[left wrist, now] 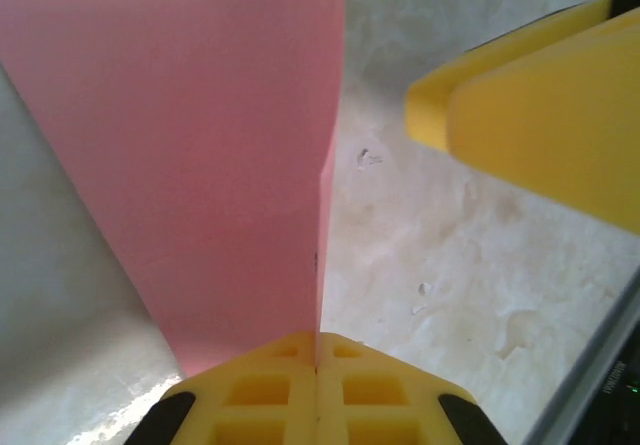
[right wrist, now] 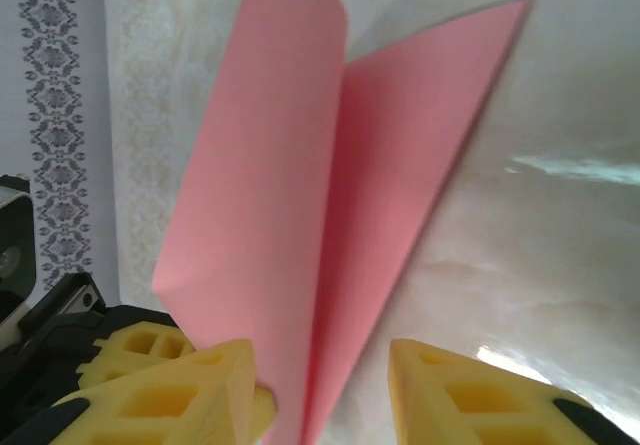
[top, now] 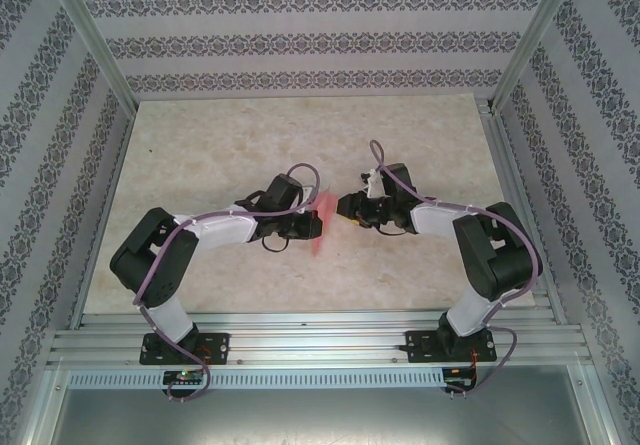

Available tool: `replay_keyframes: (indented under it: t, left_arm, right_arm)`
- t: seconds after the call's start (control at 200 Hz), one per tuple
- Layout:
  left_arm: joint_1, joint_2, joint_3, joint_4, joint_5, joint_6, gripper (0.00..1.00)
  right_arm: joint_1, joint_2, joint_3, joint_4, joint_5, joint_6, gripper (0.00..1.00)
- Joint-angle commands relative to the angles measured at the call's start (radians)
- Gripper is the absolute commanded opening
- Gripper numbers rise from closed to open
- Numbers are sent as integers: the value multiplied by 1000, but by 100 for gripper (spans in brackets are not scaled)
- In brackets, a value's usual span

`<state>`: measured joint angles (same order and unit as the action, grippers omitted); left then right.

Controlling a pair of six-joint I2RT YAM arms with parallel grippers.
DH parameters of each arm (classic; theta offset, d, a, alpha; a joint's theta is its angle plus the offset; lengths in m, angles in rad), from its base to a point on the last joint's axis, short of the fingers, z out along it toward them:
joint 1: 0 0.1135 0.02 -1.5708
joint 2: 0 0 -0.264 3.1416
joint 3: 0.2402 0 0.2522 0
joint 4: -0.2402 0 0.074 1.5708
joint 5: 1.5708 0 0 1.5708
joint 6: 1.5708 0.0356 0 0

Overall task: Fold a paper plane with a square sheet of paper (fold left side to right side)
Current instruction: Fold the wing for the fifth time at the center of the table.

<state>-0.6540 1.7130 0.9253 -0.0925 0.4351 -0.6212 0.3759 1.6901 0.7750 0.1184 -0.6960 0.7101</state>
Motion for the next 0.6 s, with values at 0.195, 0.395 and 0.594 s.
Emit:
replay_keyframes:
  t: [0.195, 0.395, 0.594]
  left_arm:
    - [28, 28, -17, 114, 96, -55, 6]
    - [37, 76, -38, 184, 123, -102, 6]
    - [38, 119, -48, 230, 135, -131, 7]
  right_arm:
    - [58, 107, 54, 135, -16, 63, 42]
    - [61, 132, 58, 117, 2, 62, 46]
    - [61, 166, 55, 94, 9, 58, 46]
